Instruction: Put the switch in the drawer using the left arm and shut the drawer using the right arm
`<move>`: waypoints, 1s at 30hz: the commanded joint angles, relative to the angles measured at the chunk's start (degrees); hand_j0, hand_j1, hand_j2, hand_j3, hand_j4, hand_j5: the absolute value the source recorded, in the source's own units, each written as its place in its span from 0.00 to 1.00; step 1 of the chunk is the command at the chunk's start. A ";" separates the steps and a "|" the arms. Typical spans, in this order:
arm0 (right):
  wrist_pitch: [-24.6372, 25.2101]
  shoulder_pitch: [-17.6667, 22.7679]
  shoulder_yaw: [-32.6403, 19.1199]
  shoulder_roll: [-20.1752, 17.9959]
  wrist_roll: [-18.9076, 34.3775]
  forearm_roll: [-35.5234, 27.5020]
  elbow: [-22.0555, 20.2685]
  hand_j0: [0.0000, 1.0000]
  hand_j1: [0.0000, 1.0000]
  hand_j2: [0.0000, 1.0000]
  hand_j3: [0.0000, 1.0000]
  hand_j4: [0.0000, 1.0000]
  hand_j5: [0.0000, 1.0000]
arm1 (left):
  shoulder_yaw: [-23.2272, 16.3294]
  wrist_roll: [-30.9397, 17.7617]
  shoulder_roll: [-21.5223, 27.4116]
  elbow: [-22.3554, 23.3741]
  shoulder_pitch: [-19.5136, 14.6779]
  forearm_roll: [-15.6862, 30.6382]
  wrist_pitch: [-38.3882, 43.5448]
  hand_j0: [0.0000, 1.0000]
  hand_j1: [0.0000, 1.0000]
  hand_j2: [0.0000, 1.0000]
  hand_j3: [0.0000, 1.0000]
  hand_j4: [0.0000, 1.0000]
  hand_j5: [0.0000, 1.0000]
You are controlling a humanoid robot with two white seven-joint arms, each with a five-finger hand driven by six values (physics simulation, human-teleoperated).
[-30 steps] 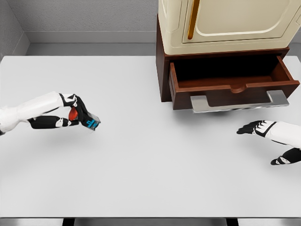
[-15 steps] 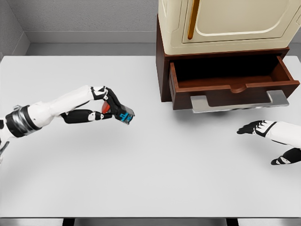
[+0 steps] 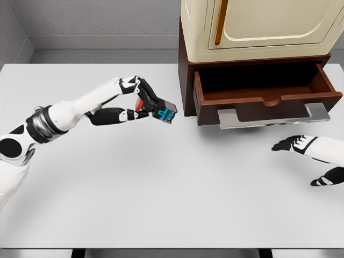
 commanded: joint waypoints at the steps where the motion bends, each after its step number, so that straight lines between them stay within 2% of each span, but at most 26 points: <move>1: 0.10 0.00 -0.34 -0.15 -0.06 -0.40 -0.05 1.00 1.00 1.00 1.00 1.00 1.00 | 0.24 0.08 -0.42 0.04 0.00 1.01 0.09 0.27 0.27 0.27 0.27 0.27 0.27; 5: 0.10 0.00 -0.25 -0.24 0.03 -0.40 -0.05 1.00 1.00 1.00 1.00 1.00 1.00 | 0.51 0.08 -0.60 0.04 -1.41 2.59 0.09 0.27 0.27 0.27 0.27 0.27 0.27; 9: 0.10 0.18 -0.16 -0.15 0.29 -0.40 -0.05 1.00 1.00 1.00 1.00 1.00 1.00 | 0.33 0.35 -3.76 0.04 -3.08 2.59 0.09 0.27 0.27 0.27 0.27 0.27 0.27; 17: 0.10 0.53 -0.16 -0.77 -0.32 -0.40 -0.05 1.00 1.00 1.00 1.00 1.00 1.00 | 0.51 0.61 -9.21 -0.14 -4.13 2.76 0.09 0.26 0.26 0.26 0.26 0.26 0.26; 24: 0.10 0.79 -0.16 -2.00 -1.03 -0.40 -0.14 1.00 1.00 1.00 1.00 1.00 1.00 | 0.59 0.61 -13.08 0.04 -4.66 2.06 0.09 0.26 0.26 0.26 0.26 0.26 0.26; 30: 0.10 0.88 -0.07 -1.91 -1.03 -0.40 -0.23 1.00 1.00 1.00 1.00 1.00 1.00 | 0.51 0.52 -18.00 2.58 -5.18 0.13 0.09 0.26 0.26 0.26 0.26 0.26 0.26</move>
